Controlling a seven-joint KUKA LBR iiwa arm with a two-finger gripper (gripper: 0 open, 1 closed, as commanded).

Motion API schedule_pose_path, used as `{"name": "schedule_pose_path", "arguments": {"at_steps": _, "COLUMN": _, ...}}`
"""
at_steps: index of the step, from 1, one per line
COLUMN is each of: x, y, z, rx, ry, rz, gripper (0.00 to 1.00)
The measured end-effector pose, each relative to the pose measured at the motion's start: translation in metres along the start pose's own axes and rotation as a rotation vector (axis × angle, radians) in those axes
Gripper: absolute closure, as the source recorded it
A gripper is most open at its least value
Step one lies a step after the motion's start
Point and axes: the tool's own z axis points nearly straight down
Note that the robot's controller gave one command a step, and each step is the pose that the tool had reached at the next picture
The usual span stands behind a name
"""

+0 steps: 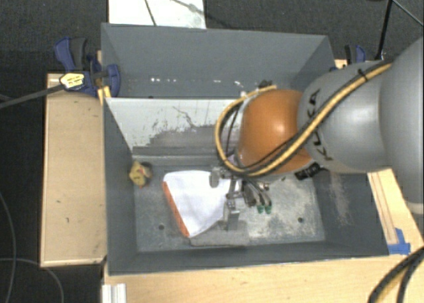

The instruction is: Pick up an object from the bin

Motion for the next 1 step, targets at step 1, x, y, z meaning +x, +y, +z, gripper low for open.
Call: {"name": "schedule_pose_path", "arguments": {"at_steps": 1, "x": 0.0095, "y": 0.0372, "z": 0.0443, "rx": 0.000, "ry": 0.007, "rz": -0.093, "gripper": 0.00}}
